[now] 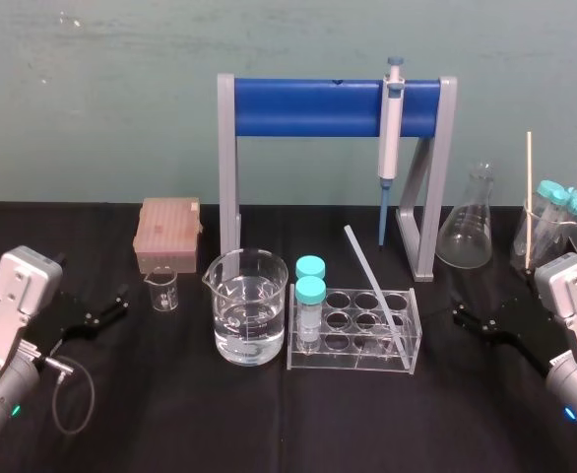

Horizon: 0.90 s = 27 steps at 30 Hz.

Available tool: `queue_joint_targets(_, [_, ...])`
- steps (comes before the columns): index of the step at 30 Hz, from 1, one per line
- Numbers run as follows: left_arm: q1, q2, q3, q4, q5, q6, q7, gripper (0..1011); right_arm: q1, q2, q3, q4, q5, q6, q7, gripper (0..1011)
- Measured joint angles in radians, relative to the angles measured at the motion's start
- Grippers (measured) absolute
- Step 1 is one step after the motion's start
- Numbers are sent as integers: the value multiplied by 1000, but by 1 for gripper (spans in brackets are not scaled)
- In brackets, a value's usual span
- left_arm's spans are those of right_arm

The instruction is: Pick up the stirring rod with one hand, then place it down.

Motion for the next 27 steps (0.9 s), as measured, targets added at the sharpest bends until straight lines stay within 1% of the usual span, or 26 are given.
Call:
queue_joint_targets(19, [0,0,0,0,0,0,0,1000,-2,0,2,0,-2,-2,1,1000])
queue_joint_targets(21, [0,0,0,0,0,0,0,1000,-7,0,10,-1,-3,-16,1,1000])
queue_joint_targets(22, [0,0,0,0,0,0,0,1000,-13,0,20,-5,-4,-35,2,1000])
queue_joint_targets(25, [0,0,0,0,0,0,0,1000,-21,0,36,-10,-1,-67,8,1000])
queue_joint_targets(27, [0,0,0,0,0,0,0,1000,-23,-4,49,-13,13,-100,26,1000])
